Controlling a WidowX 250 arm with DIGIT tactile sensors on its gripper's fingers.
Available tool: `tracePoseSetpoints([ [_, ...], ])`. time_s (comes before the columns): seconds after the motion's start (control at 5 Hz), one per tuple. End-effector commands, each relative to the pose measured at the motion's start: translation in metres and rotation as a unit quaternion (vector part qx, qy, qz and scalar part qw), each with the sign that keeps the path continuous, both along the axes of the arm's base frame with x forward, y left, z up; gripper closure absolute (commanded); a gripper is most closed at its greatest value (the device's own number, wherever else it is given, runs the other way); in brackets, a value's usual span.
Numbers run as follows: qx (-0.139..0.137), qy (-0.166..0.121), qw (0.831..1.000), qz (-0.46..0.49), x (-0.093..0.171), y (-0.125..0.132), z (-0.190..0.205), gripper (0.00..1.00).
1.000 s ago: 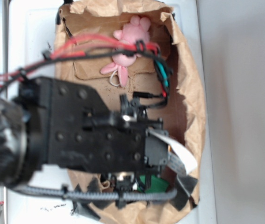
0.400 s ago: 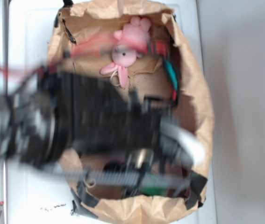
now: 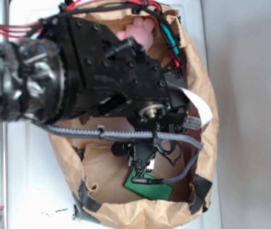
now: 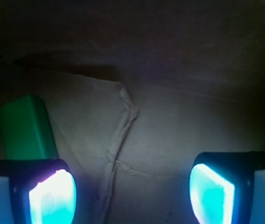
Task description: Grab the green block.
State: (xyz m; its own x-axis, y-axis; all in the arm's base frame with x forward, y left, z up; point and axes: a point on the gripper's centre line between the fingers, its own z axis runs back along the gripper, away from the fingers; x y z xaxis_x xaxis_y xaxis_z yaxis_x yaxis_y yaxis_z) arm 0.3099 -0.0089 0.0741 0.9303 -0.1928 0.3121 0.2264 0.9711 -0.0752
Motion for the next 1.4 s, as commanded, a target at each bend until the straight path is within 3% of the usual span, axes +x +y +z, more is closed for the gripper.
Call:
tracePoseSetpoints([
  [0.0, 0.023, -0.036, 0.998, -0.054, -0.004, -0.045, 0.009, 0.00],
  [0.2, -0.008, -0.029, 0.997, -0.069, -0.004, -0.060, 0.015, 0.00],
  [0.4, -0.022, -0.027, 0.997, -0.068, 0.001, -0.065, 0.013, 0.00],
  [1.2, 0.002, 0.015, 0.993, -0.113, -0.001, -0.095, -0.042, 0.00],
])
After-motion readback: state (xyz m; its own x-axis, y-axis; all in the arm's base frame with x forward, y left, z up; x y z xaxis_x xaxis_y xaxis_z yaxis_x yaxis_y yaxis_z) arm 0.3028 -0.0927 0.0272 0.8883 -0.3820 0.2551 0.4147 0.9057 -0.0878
